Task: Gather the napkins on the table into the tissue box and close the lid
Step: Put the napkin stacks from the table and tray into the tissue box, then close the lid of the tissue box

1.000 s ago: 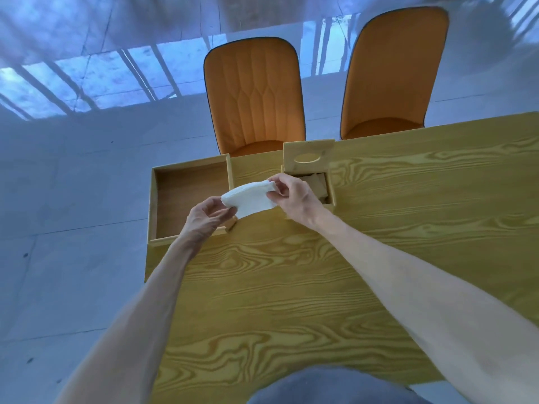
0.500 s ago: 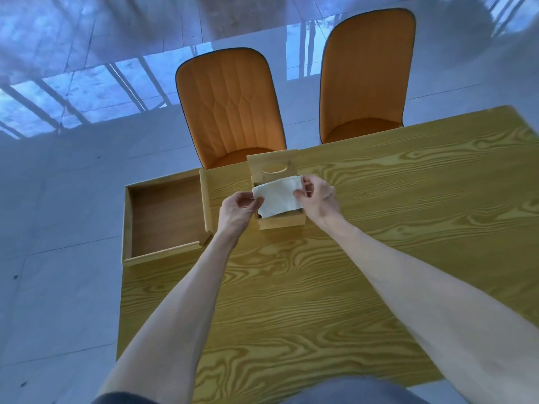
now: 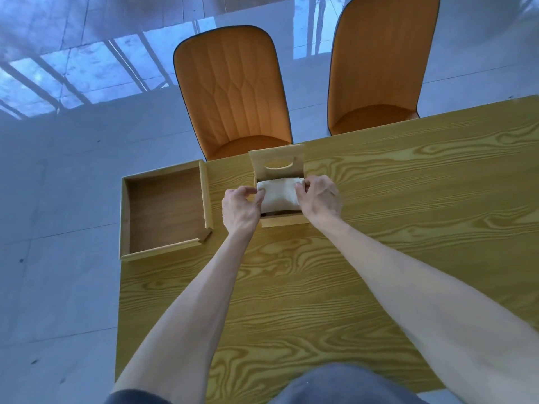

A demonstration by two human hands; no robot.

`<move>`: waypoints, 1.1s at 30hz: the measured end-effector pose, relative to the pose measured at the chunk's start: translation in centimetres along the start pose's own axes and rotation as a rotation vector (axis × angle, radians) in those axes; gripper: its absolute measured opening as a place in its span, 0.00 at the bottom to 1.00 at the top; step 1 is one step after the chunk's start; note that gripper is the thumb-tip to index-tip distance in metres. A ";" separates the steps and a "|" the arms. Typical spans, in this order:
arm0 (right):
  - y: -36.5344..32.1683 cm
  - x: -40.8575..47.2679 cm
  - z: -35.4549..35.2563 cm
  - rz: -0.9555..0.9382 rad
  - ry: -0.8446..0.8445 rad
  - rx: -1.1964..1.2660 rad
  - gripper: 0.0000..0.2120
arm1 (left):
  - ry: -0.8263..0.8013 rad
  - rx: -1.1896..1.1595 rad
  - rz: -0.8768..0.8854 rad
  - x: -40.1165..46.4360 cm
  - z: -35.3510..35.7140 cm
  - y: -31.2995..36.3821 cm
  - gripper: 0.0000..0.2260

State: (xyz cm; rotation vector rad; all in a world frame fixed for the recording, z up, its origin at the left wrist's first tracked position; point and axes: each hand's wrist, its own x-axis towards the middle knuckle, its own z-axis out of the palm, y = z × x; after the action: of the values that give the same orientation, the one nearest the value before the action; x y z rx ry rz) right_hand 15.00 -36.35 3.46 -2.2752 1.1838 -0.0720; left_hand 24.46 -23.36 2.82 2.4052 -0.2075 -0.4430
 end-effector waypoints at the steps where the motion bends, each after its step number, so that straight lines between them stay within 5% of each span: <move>1: 0.0 0.1 0.0 0.015 -0.012 -0.011 0.17 | 0.006 0.027 -0.005 0.0 0.1 0.2 0.14; 16: 0.1 0.7 0.7 -0.043 0.103 -0.092 0.15 | 0.085 0.163 -0.008 0.1 0.9 1.3 0.11; 33: -0.4 2.8 -3.6 -0.128 0.219 0.262 0.16 | 0.127 -0.128 0.133 1.0 -3.3 2.8 0.14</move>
State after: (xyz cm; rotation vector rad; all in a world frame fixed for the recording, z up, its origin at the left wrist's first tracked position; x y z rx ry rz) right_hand 15.88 -39.94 6.04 -2.1453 1.0633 -0.5068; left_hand 26.48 -23.79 6.73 2.2686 -0.2724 -0.2344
